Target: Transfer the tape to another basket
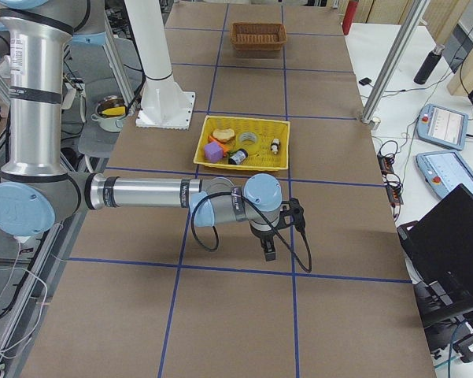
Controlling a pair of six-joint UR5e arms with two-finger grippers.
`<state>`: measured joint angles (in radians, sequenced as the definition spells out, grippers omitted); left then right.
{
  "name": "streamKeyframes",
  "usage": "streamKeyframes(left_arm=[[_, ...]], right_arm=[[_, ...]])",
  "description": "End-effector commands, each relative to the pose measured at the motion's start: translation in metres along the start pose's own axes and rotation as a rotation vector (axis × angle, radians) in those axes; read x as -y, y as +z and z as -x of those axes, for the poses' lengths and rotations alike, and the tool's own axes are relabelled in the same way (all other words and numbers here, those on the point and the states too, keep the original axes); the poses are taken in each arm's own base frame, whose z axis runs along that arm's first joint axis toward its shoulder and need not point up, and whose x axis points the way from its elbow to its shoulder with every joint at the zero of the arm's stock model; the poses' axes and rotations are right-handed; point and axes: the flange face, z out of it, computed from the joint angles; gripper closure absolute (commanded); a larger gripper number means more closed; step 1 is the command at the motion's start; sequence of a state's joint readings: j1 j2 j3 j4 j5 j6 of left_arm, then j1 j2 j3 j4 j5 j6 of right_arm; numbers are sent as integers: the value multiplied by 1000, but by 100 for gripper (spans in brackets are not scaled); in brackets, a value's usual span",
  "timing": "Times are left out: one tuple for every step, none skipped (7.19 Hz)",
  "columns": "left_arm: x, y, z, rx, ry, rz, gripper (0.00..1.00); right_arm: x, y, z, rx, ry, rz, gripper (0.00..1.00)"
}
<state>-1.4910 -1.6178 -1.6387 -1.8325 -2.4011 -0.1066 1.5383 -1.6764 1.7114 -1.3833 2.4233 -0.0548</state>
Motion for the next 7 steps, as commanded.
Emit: streamKeyframes(left_arm=[[-17,-2,-1,-30,-17,7,2],[-20,-11,-11,-33,0,-9,2],[-24,1,1,-22,-69,15,2],[-43,-14,-11,-31,-59,-16,2],[-57,-12,-10,-23,-65,-5,2],[-54,-12,-10,-21,-64,-6,2],[-54,-11,-9,-19,-70,-1,2]], right_arm=[[3,-6,4,-4,-11,-13,0],[1,-5,5,2,-8,-10,0],[24,-3,7,3,-26,-15,0],[22,-1,3,4,-17,-10,0],[27,-6,8,-6,-32,-22,0],[33,-9,7,-32,-35,-26,0],[33,-8,4,-70,-29,-17,0]])
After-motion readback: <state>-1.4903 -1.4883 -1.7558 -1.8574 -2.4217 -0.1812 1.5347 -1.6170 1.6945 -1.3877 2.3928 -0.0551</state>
